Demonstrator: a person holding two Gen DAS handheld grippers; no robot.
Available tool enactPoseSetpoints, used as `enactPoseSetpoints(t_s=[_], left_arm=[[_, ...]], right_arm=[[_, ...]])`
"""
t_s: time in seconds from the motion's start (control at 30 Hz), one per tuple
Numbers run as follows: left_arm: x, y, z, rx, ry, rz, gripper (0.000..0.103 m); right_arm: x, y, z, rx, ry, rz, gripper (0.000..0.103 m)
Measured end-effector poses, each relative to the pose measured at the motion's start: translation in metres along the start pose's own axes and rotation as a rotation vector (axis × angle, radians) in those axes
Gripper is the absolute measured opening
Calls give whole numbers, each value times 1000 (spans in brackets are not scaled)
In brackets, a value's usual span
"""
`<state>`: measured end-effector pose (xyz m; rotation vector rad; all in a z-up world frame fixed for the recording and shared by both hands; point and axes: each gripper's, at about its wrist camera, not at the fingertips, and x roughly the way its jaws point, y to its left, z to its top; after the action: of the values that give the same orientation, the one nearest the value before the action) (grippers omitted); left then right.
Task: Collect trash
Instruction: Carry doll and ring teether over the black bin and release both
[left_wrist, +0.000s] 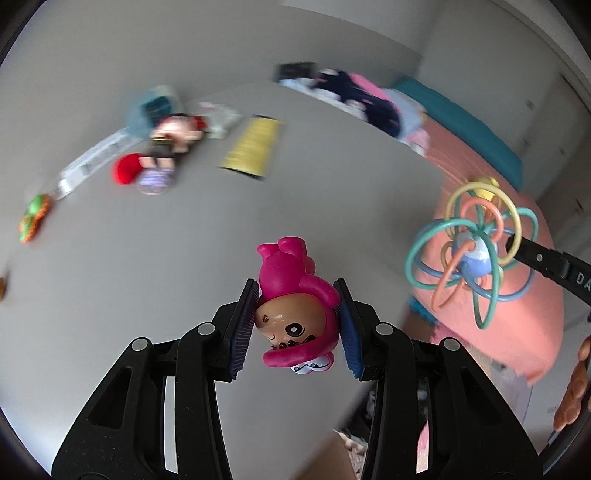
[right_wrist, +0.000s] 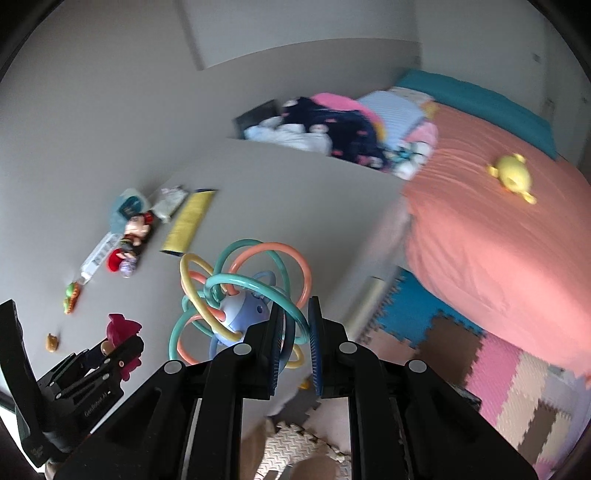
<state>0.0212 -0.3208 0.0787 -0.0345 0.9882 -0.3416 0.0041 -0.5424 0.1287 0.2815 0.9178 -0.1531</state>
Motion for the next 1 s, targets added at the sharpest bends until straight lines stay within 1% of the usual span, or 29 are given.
enactPoseSetpoints(t_s=[0.27,0.53,0.63,0.83,0.97,1.0], left_arm=[[7,-90,-37,163,46,-86,41],[10,-174,-81,321,91,-168,41],[10,-203,-100,385,108,-195,41],[20,-251,-141,519,159,-223,41],[36,-274,-166,586,220,-232,42],[41,-280,-171,604,244,-241,42]], right_arm=[[-42,-103,-48,156,-11,-120,15],[-70,-185,-102,293,-3,-206,15],[-76,-207,-120,332,10,-234,15],[-71,-250,-158,398,83,-294,15],[-58,-276,-178,453,144,-310,16],[-52,-283,-182,481,165,-303,18]])
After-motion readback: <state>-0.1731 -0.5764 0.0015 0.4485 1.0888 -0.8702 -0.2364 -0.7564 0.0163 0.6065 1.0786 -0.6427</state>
